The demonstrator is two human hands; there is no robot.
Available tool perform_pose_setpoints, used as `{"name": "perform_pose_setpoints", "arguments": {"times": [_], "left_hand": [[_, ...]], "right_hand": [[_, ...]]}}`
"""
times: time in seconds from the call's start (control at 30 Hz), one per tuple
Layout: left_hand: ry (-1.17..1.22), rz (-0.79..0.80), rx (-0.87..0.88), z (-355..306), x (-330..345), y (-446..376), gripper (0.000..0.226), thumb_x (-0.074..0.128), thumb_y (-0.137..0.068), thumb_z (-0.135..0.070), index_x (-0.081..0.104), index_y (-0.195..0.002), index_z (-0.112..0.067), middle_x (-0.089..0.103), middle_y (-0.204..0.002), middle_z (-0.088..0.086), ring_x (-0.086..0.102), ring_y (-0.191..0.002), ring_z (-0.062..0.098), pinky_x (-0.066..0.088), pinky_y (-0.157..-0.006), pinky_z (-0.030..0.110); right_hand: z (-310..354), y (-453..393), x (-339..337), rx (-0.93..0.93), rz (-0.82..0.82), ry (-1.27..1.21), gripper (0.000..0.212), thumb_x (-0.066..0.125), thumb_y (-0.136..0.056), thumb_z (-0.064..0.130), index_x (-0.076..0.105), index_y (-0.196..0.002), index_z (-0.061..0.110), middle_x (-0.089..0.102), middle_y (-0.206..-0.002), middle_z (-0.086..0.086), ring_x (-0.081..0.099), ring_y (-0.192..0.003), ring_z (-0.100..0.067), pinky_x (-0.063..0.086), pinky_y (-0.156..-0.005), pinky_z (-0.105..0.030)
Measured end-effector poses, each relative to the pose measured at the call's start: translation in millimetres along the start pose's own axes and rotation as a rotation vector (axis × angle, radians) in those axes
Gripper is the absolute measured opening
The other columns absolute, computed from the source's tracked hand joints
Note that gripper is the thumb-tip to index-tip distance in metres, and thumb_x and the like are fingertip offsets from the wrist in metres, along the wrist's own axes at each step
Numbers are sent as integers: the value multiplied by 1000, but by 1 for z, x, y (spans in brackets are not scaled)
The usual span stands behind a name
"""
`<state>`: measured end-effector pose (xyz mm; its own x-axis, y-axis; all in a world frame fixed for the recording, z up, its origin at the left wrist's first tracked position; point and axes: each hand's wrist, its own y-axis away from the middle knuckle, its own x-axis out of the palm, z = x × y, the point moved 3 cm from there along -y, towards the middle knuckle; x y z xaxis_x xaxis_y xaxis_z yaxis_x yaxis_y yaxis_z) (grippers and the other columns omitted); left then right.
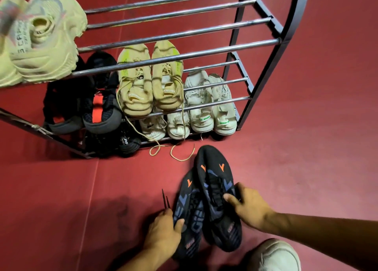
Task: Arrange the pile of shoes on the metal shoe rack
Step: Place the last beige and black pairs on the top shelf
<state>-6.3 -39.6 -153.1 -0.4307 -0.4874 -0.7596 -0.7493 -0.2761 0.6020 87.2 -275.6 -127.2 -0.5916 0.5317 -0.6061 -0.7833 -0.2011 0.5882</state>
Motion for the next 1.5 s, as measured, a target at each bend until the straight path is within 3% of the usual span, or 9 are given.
{"name": "perform_pose_setpoints", "arguments": {"times": [0.13,0.27,0.37,0.53,0.67,1.03,1.3,1.4,1.5], "left_hand": [[206,3,47,8,14,4,17,61,-89,-36,62,-95,-21,71,-108,-3,67,-105,19,51,-90,31],[1062,144,-218,22,16,-12,49,81,-57,-63,82,-88,-25,79,-92,6,74,-86,23,57,-88,42],[1465,90,-401,40,-18,-25,64,40,-93,-66,68,-109,-11,73,-97,10,64,-96,30,49,-85,41],[1152,215,-221,65,-40,-26,65,50,-85,-66,62,-126,-18,70,-121,10,63,-114,27,46,-98,44],[732,1,-104,61,-27,-22,70,84,-42,-67,70,-102,-33,78,-97,-9,72,-98,12,53,-86,29],[301,-61,-142,38,-13,-1,64,70,-73,-63,60,-128,-31,67,-119,-3,63,-114,20,48,-96,31],[170,2,-113,22,-4,2,57,63,-83,-43,54,-138,-31,60,-135,-2,56,-127,18,44,-103,26],[572,145,-115,3,-1,7,28,47,-102,-29,75,-105,-27,75,-101,-10,71,-105,21,56,-78,22],[1205,234,-319,6,8,4,40,31,-108,-16,59,-128,6,78,-86,16,73,-58,11,54,-50,18]], "right_hand": [[34,15,16,-58,-9,-195,20,58,-98,35,46,-84,32,61,-88,12,57,-87,-11,34,-63,-16],[76,3,26,-133,1,-181,28,60,-95,45,49,-80,23,56,-74,11,53,-78,-16,31,-63,-21],[104,-7,40,-141,59,-194,31,60,-94,48,47,-83,21,60,-83,3,53,-81,-19,33,-69,-25],[103,-32,61,35,145,-113,46,51,-98,47,53,-121,8,62,-128,-18,58,-118,-33,44,-92,-34],[62,-45,30,103,-40,-112,34,68,-89,35,48,-106,14,58,-123,-14,57,-114,-31,44,-93,-33],[21,-9,61,-57,187,197,35,48,-96,32,59,-124,14,67,-126,-11,62,-117,-31,48,-92,-31],[46,15,24,-304,-91,-11,26,45,-100,22,44,-76,31,54,-67,10,51,-62,-3,38,-62,-22],[71,20,26,-424,-61,-10,22,41,-100,32,45,-79,25,57,-70,5,51,-64,-11,37,-62,-25],[81,1,45,-423,-12,105,27,35,-98,41,40,-81,19,64,-89,-18,57,-84,-39,35,-69,-36]]}}
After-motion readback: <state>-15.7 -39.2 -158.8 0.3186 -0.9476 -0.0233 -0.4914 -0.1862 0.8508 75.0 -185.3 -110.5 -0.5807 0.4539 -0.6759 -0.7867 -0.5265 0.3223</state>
